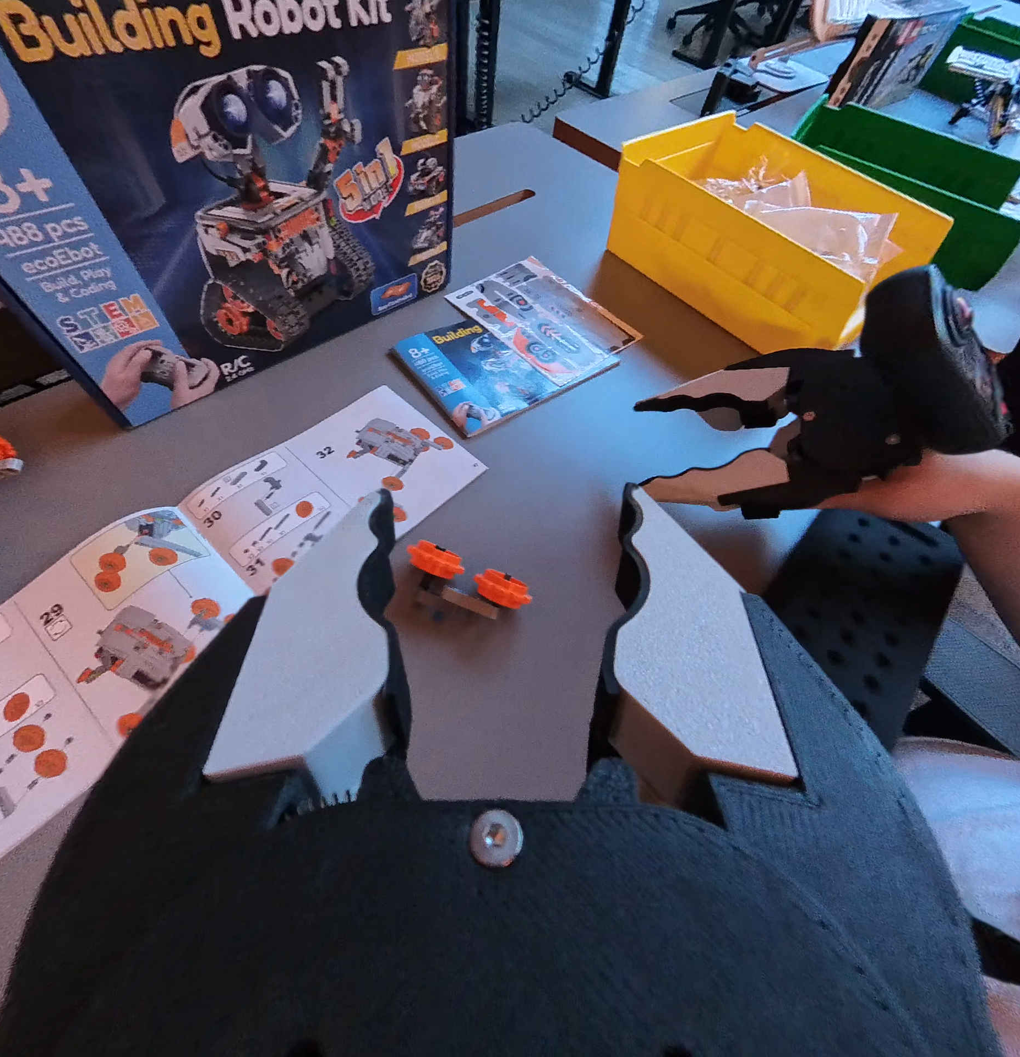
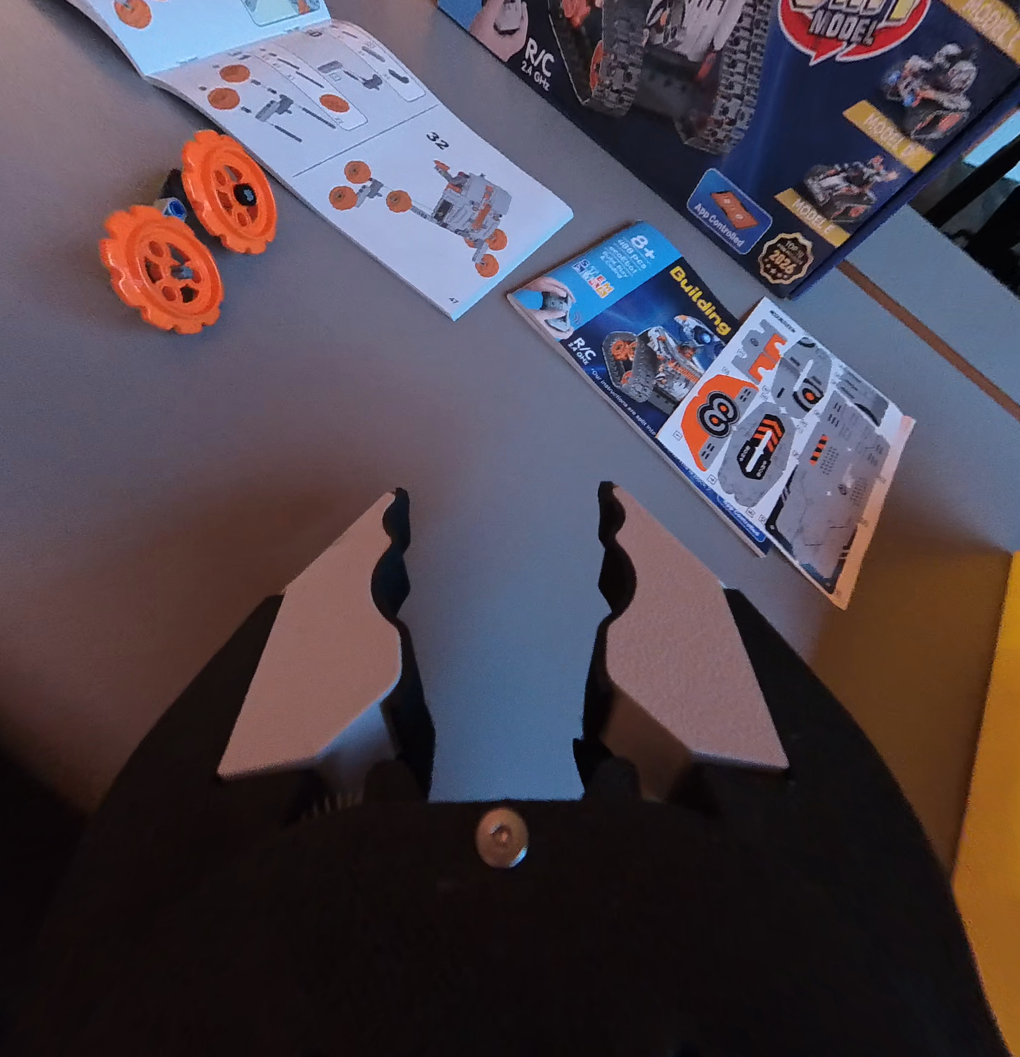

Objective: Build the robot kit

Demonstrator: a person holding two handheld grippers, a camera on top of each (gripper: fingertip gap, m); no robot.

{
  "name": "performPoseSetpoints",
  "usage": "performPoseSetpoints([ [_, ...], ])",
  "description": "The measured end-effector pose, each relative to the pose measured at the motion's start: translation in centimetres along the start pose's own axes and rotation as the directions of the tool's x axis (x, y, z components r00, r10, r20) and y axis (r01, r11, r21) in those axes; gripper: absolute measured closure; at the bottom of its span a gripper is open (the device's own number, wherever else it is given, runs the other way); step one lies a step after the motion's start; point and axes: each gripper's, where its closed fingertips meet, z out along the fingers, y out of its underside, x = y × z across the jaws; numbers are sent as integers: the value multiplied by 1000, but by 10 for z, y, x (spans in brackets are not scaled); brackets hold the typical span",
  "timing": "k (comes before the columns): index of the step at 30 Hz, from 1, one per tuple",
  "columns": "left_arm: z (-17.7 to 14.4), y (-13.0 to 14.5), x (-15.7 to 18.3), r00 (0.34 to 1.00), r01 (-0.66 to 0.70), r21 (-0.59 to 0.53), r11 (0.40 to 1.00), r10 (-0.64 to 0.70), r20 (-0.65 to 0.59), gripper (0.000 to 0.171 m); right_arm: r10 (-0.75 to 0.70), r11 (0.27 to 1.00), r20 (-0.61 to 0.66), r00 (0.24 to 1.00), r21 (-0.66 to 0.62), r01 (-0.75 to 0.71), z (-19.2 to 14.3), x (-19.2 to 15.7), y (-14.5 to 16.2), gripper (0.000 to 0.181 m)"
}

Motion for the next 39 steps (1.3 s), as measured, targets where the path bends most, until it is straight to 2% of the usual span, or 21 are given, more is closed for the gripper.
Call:
performPoseSetpoints([
  [3, 17, 1, 31, 997, -43, -16, 999, 42, -62, 92, -5, 1000, -63, 998, 4, 5, -9, 15, -3, 114],
  [7, 83, 34, 89, 983, -132, -152, 980, 109, -150, 67, 151, 989, -112, 982, 6, -151, -17, 54, 1, 110],
  [10, 130, 57, 102, 979, -195, -198, 961, 177, -102, 60, 249, 968, -118, 961, 1, -250, -16, 72, 8, 102],
  [12, 154, 64, 106, 973, -229, -209, 951, 218, -76, 57, 268, 962, -85, 960, -34, -272, -8, 70, 17, 87],
  [14, 172, 69, 110, 967, -255, -214, 943, 243, -80, 49, 264, 956, -99, 959, -102, -274, 2, 73, 33, 64],
  [15, 178, 71, 111, 967, -254, -224, 941, 241, -84, 49, 271, 950, -110, 956, -126, -284, 7, 75, 40, 62],
  [19, 199, 80, 108, 967, -253, -271, 929, 242, -76, 49, 381, 910, -162, 910, -110, -400, 16, 89, 54, 59],
  [21, 207, 82, 104, 970, -244, -281, 928, 235, -67, 49, 413, 892, -212, 886, -101, -440, 17, 100, 62, 52],
  [24, 217, 85, 100, 971, -236, -301, 924, 231, -53, 43, 477, 861, -219, 851, -77, -503, 19, 109, 66, 35],
  [26, 223, 84, 98, 971, -237, -301, 924, 238, -37, 40, 494, 852, -239, 836, -58, -521, 19, 117, 67, 31],
  [28, 228, 82, 99, 972, -232, -302, 925, 232, -35, 39, 481, 857, -261, 837, -64, -512, 21, 121, 72, 31],
  [31, 234, 80, 102, 973, -230, -280, 932, 229, -39, 39, 499, 826, -266, 825, -141, -545, 26, 118, 84, 30],
  [39, 236, 82, 101, 984, -178, -291, 940, 171, -49, 37, 511, 817, -283, 811, -133, -561, 24, 118, 85, 30],
])
